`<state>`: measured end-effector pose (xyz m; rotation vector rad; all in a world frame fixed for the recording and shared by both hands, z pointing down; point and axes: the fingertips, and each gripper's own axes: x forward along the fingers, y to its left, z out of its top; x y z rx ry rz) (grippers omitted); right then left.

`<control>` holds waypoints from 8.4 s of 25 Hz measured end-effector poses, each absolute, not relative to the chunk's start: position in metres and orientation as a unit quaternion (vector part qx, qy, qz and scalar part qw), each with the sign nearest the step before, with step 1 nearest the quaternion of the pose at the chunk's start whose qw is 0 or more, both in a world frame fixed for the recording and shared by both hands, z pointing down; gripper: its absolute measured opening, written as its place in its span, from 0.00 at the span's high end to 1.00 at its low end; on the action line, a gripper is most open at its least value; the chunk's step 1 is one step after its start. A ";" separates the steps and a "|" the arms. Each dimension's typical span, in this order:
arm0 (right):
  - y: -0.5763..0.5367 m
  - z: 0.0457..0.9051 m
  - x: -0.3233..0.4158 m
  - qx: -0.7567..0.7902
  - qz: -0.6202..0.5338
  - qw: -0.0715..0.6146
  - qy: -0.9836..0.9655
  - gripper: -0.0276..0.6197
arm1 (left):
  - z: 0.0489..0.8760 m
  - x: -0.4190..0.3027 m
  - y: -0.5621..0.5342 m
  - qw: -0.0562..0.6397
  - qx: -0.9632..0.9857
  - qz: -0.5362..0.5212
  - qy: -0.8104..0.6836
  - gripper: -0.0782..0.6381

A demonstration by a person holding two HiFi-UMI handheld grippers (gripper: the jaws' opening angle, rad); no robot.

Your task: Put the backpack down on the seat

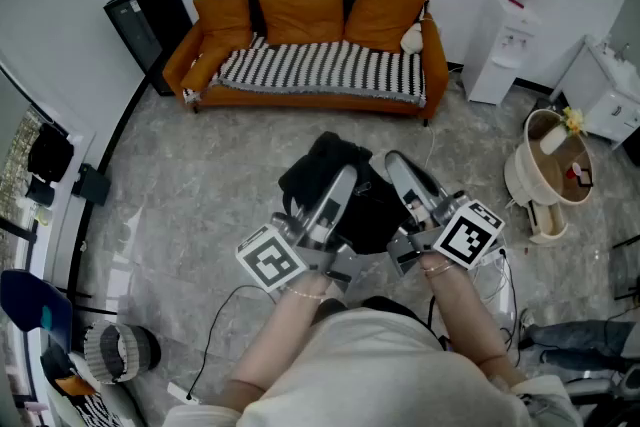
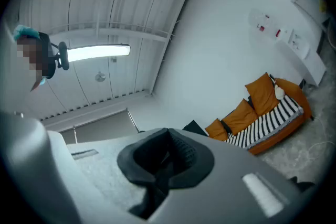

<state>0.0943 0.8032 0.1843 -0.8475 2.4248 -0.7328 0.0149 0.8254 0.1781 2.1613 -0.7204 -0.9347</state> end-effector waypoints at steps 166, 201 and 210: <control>-0.380 0.387 0.038 -0.349 -0.532 0.296 0.712 0.95 | 0.385 -0.077 -0.392 0.517 0.734 -0.239 -0.370 0.80; -0.471 0.502 0.033 -0.373 -0.503 0.216 0.750 0.95 | 0.504 -0.014 -0.481 0.526 0.736 -0.244 -0.350 0.80; -0.460 0.537 0.005 -0.356 -0.515 0.191 0.757 0.95 | 0.538 -0.042 -0.474 0.509 0.735 -0.272 -0.354 0.80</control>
